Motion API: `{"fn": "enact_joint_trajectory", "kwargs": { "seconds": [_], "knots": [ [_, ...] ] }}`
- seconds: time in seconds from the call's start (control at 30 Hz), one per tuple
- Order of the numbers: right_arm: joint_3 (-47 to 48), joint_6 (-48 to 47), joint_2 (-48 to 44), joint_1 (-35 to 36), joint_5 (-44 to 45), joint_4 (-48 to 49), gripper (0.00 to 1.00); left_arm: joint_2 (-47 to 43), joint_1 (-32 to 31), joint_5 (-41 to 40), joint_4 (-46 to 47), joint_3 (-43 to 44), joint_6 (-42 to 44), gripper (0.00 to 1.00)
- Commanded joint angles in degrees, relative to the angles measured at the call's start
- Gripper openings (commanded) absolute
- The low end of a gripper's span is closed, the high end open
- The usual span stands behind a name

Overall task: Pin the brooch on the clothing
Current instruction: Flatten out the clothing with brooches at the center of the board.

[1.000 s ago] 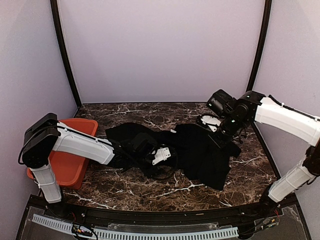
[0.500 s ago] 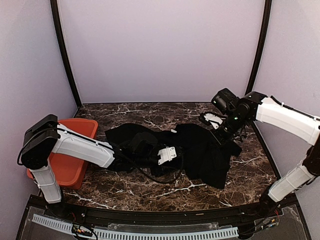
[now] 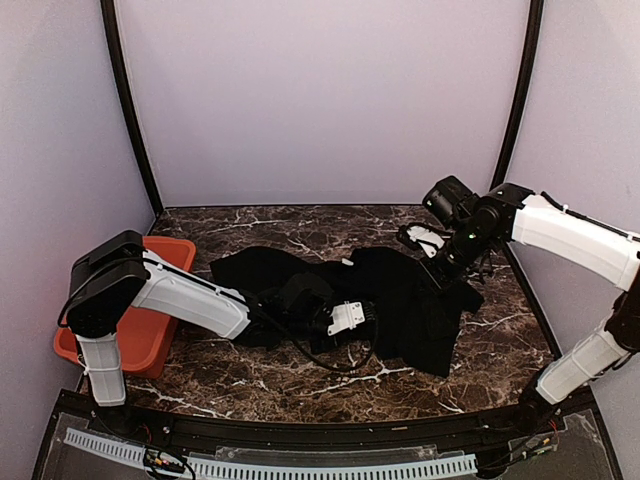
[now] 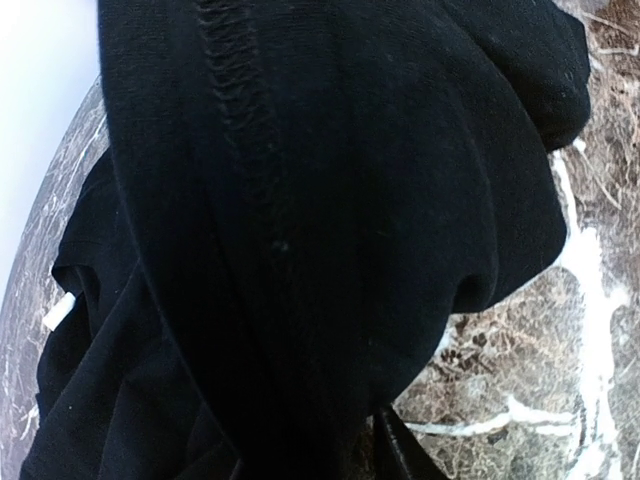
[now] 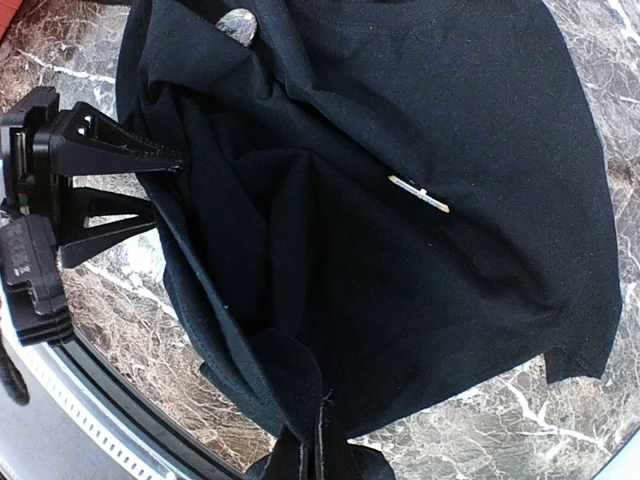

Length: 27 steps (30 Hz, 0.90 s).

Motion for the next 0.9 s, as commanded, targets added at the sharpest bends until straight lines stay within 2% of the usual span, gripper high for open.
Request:
{"fn": "enact_joint_trajectory", "kwargs": {
  "seconds": [0.0,0.1,0.13,0.2,0.53,0.67,0.87],
  "knots": [
    [-0.46,0.15,-1.52,-0.54,0.21,1.09,0.0,-0.56,-0.26,-0.65,-2.42,0.78,-0.36,0.35],
    [-0.47,0.21,-1.65,-1.24,0.65,1.3,0.0,-1.16,-0.3,-0.46,-2.32,-0.22,-0.73,0.28],
    [-0.46,0.24,-1.58,-1.54,0.74,1.29,0.0,-1.39,-0.32,-0.48,-1.93,-0.48,-0.94,0.21],
    [-0.35,0.26,-1.55,-1.94,1.08,1.4,0.0,-1.87,-0.33,-0.66,-1.67,-1.06,-1.16,0.16],
    [-0.41,0.08,-0.26,-4.27,3.14,2.2,0.0,-5.96,-0.32,1.81,-1.81,-1.0,-0.62,0.1],
    [-0.09,-0.89,0.27,-4.58,6.46,2.52,0.0,-8.57,-0.07,1.95,-7.14,2.55,0.47,0.1],
    [1.98,-4.22,-0.32,-4.53,10.31,2.82,0.0,-10.9,1.75,3.59,-25.29,14.57,-0.92,0.12]
  ]
}}
